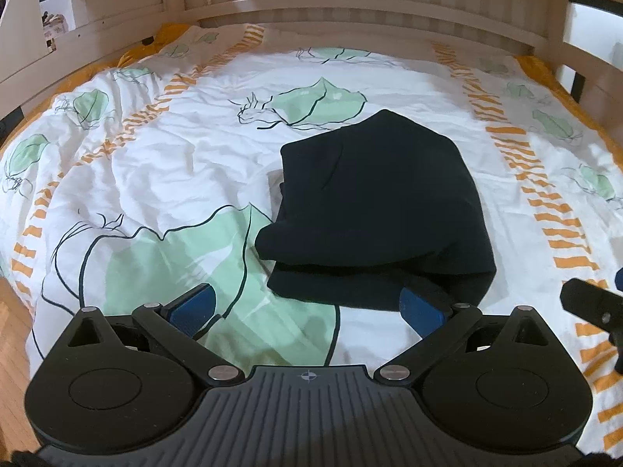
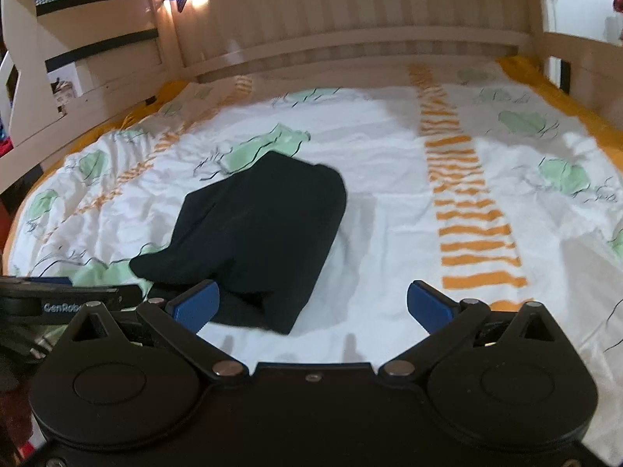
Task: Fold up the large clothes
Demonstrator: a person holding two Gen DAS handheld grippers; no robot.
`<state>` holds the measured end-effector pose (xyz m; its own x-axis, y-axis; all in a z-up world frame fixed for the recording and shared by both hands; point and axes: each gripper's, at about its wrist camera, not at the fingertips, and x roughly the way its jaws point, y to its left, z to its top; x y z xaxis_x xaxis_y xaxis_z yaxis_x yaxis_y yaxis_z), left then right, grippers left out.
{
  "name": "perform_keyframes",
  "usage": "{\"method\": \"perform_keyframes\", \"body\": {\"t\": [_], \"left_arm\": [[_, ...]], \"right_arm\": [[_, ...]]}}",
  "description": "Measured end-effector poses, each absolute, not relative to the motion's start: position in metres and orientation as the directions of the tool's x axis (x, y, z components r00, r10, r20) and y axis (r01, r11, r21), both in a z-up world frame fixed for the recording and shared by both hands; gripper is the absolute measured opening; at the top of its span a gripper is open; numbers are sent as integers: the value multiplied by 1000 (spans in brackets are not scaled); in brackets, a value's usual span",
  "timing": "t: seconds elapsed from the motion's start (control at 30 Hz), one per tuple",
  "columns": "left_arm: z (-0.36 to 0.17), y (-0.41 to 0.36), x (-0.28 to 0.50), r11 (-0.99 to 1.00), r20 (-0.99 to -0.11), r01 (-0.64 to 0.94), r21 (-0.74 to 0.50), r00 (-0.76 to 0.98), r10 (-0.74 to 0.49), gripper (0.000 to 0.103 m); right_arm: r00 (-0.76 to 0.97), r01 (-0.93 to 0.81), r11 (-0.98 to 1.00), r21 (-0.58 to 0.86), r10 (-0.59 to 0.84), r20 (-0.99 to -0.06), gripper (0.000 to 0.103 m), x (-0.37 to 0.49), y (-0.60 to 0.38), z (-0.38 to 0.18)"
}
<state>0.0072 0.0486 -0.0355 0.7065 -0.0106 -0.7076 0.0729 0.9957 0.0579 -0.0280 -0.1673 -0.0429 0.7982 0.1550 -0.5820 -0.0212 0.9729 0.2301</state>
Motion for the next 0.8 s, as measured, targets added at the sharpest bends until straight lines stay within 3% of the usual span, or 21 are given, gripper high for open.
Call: {"method": "perform_keyframes", "body": {"t": [0.8], "left_arm": [[-42, 54, 6, 995, -741, 75, 59, 671, -6, 102]], "right_arm": [[755, -43, 960, 275, 212, -620, 102, -22, -161, -48]]}}
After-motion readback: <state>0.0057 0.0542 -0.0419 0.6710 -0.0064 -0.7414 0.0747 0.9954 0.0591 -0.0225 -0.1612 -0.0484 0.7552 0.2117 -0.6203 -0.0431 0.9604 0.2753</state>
